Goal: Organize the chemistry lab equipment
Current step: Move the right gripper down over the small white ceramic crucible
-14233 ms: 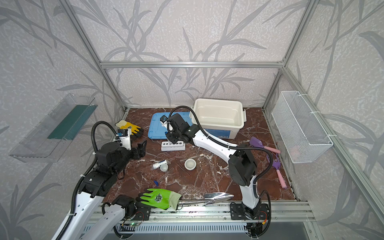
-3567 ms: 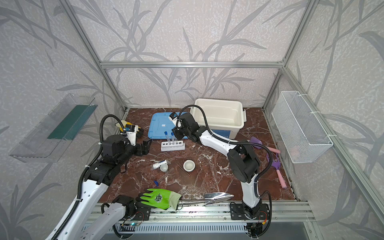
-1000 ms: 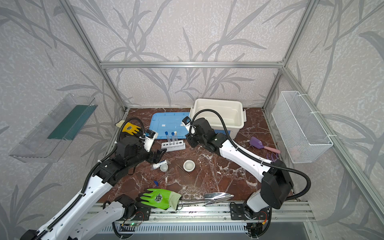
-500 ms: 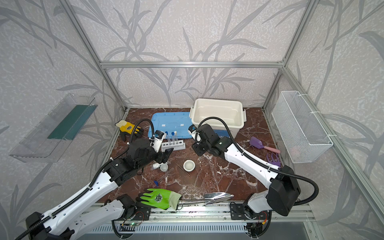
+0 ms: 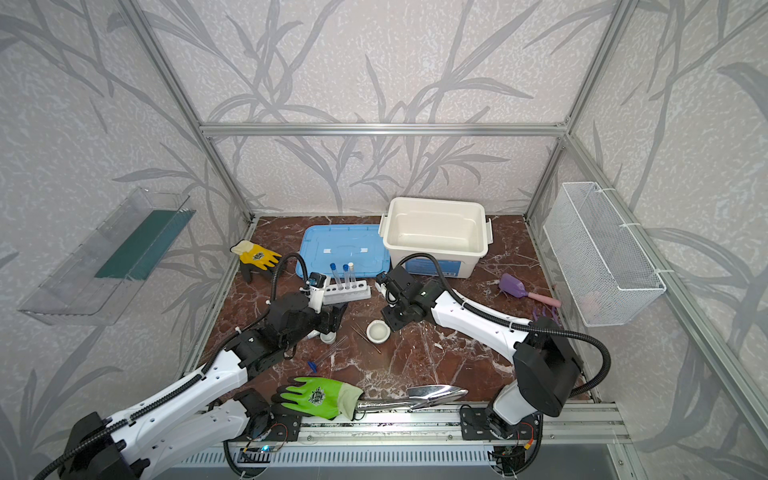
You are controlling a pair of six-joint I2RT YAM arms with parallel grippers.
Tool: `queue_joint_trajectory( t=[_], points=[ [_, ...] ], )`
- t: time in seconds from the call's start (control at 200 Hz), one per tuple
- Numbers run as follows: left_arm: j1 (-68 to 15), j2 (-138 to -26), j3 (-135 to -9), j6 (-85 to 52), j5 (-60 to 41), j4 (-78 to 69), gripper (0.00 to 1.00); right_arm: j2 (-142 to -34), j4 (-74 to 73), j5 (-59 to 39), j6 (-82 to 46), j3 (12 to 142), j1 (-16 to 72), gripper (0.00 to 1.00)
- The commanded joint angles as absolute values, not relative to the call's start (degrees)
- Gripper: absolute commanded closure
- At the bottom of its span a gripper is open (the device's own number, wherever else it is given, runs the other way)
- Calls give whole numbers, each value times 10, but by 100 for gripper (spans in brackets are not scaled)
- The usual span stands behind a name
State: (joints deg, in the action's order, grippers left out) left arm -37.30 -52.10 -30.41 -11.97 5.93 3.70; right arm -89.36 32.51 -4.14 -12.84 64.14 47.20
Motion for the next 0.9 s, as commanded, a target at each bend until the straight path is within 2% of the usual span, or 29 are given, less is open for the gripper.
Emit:
queue_joint_trajectory(
  t=[0.0, 0.69, 0.9],
  points=[
    [-367, -529, -299, -154, 59, -11, 21, -925, 347, -44, -162, 669, 483, 52],
    [-340, -531, -272, -163, 22, -54, 22, -1037, 339, -43, -220, 705, 488, 54],
    [-339, -527, -271, -163, 22, -54, 22, -1049, 337, -43, -221, 707, 489, 59]
  ],
)
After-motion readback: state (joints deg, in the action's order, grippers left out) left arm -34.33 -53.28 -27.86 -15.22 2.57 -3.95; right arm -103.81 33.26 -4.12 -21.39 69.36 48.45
